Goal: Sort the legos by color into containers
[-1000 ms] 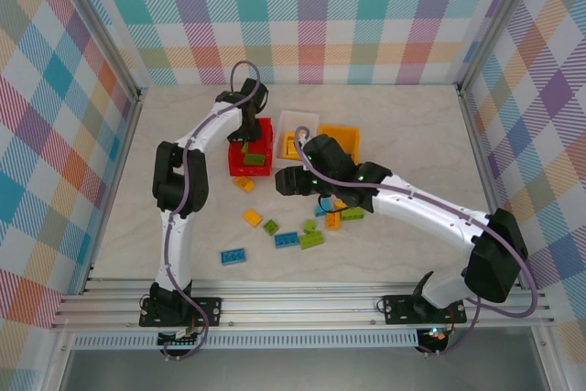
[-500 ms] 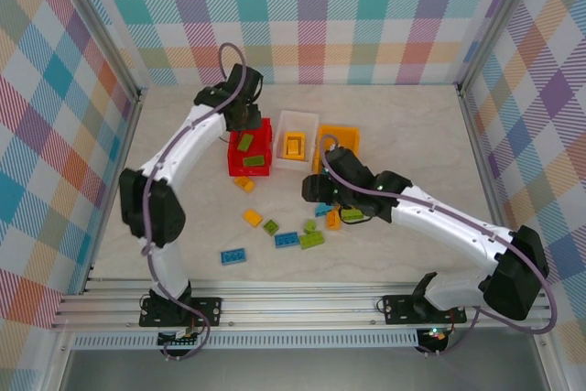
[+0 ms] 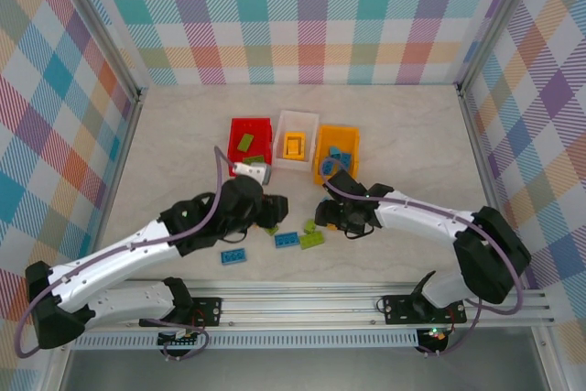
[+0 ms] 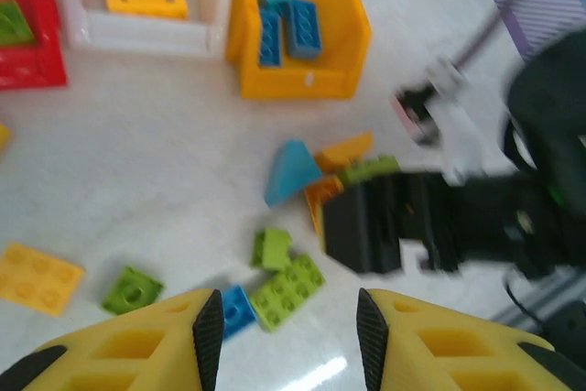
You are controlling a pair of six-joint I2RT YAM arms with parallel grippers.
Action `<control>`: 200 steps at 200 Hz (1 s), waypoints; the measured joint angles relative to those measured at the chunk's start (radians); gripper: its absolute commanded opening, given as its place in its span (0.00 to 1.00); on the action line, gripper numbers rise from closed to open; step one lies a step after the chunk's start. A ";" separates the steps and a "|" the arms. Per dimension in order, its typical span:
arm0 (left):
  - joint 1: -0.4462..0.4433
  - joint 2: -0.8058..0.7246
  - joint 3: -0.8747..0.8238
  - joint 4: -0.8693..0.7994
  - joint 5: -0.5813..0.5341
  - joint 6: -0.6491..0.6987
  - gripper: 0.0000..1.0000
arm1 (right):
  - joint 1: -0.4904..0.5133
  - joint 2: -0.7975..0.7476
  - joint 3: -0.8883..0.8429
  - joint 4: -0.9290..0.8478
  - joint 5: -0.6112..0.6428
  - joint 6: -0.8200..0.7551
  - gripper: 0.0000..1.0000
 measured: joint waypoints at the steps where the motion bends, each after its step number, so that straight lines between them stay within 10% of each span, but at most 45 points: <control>1: -0.003 -0.002 -0.003 0.000 -0.001 -0.001 0.44 | -0.001 0.002 0.000 0.002 -0.002 0.000 0.69; 104: -0.076 -0.053 -0.058 0.001 -0.098 -0.081 0.44 | -0.049 0.124 0.007 0.043 -0.016 -0.043 0.31; 200: -0.076 -0.060 0.041 -0.057 -0.283 -0.101 0.44 | 0.067 0.082 0.409 -0.138 0.100 -0.133 0.28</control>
